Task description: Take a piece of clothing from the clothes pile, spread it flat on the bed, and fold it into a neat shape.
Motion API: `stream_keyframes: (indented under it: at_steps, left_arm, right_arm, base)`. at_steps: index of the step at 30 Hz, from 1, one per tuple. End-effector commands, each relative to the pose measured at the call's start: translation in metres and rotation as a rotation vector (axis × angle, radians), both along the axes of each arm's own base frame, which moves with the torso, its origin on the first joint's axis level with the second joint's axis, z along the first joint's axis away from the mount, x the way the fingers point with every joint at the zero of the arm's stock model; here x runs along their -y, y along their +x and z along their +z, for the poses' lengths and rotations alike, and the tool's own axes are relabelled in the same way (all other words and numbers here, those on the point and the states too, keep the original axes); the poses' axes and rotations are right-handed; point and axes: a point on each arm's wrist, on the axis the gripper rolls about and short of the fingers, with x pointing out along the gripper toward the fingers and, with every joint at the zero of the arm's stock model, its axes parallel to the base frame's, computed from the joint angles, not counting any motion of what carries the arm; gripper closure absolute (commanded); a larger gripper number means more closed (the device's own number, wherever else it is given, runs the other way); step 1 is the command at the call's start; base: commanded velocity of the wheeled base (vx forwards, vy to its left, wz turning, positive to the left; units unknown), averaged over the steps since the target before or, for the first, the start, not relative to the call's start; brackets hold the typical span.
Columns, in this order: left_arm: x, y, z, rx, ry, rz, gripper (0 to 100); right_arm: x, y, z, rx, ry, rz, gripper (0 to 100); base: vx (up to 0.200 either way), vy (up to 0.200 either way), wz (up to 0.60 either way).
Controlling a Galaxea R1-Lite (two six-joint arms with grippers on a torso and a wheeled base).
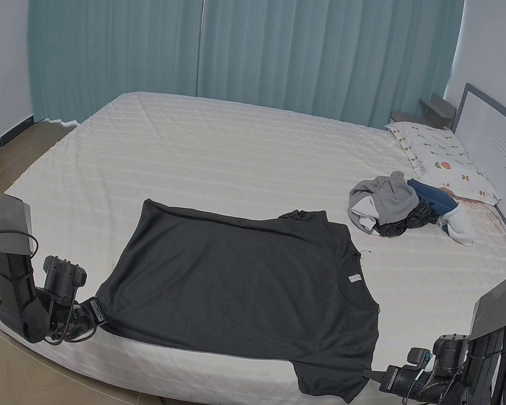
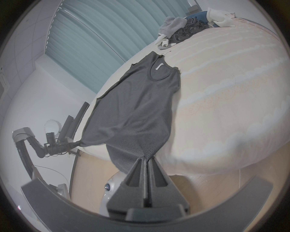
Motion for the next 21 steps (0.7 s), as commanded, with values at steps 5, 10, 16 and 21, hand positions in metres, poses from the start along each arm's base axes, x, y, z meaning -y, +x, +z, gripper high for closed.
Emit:
stream_keyframes:
  at_steps: [5,10,16,21]
  left_arm:
    - [-0.009,-0.004,0.004,0.004,0.032,-0.005,100]
    - [-0.011,-0.012,0.007,-0.009,0.062,-0.034,100]
    - [-0.01,-0.018,0.01,-0.014,0.105,-0.071,100]
    - [-0.01,-0.026,0.008,-0.042,0.123,-0.095,100]
  right_arm:
    - [0.003,-0.022,0.022,0.019,-0.003,0.033,100]
    - [0.001,-0.031,0.026,0.008,-0.014,0.058,100]
    - [-0.009,-0.036,0.03,0.021,-0.025,0.112,100]
    - [-0.007,-0.036,0.03,0.02,-0.026,0.105,100]
  base:
    - [0.0,0.0,0.0]
    - [0.0,0.0,0.0]
    - [0.0,0.0,0.0]
    - [0.0,0.0,0.0]
